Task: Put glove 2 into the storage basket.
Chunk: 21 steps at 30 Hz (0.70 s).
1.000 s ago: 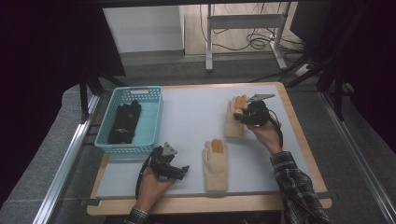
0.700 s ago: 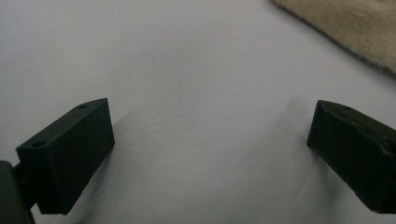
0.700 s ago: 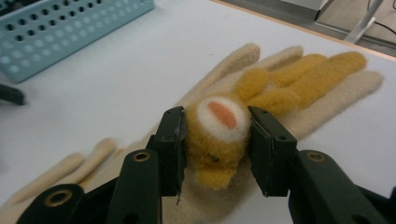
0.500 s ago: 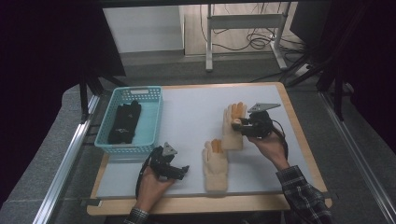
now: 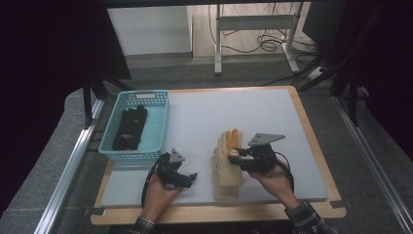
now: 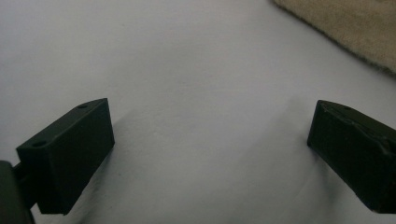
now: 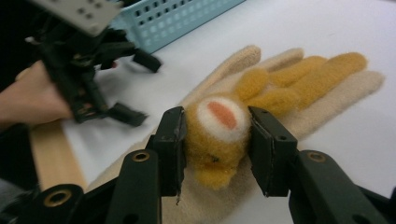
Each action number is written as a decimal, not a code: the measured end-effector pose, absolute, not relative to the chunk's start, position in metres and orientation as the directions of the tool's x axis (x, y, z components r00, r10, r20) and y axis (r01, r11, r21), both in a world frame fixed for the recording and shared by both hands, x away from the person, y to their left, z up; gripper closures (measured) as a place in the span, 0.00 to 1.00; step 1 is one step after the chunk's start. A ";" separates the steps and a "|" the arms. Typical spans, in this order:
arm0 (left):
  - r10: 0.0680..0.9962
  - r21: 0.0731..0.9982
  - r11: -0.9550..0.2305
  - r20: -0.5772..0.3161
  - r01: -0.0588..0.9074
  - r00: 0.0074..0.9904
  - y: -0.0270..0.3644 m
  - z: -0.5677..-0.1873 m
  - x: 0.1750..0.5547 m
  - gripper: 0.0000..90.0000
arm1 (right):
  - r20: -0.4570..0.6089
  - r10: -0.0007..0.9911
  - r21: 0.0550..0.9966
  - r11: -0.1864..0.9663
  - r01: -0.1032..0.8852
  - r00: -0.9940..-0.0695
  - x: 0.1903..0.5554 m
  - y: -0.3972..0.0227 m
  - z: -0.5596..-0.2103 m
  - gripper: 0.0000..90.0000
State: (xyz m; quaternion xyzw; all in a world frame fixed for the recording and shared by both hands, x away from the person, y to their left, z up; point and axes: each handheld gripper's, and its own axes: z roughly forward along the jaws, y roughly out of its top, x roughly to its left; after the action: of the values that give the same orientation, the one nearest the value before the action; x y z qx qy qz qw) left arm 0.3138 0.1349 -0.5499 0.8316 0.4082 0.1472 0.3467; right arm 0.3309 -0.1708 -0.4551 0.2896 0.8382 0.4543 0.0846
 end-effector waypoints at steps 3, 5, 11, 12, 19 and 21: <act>0.780 0.697 -0.428 -0.037 0.575 0.625 0.135 -0.550 0.314 0.01 | 0.129 0.551 0.803 0.429 0.413 -0.824 0.318 -0.166 -0.462 0.64; 0.778 0.695 -0.433 -0.033 0.573 0.627 0.135 -0.550 0.314 0.01 | 0.119 0.547 0.798 0.444 0.407 -0.829 0.312 -0.163 -0.468 0.64; 0.779 0.696 -0.430 -0.035 0.575 0.626 0.135 -0.550 0.314 0.01 | 0.109 0.565 0.794 0.446 0.414 -0.818 0.312 -0.156 -0.487 0.64; 0.779 0.696 -0.430 -0.035 0.575 0.626 0.135 -0.550 0.314 0.01 | 0.109 0.569 0.793 0.444 0.417 -0.815 0.312 -0.155 -0.489 0.64; 0.779 0.696 -0.431 -0.034 0.575 0.626 0.135 -0.550 0.314 0.01 | 0.073 0.598 0.780 0.464 0.420 -0.798 0.315 -0.151 -0.509 0.58; 0.779 0.695 -0.431 -0.034 0.575 0.626 0.135 -0.550 0.314 0.01 | 0.073 0.598 0.782 0.463 0.418 -0.798 0.315 -0.153 -0.508 0.52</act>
State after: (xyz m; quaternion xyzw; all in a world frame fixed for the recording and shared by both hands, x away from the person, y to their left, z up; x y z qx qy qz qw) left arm 0.3137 0.1351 -0.5498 0.8329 0.4065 0.1479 0.3454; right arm 0.3150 -0.1529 -0.5075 0.2995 0.8485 0.4231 0.1062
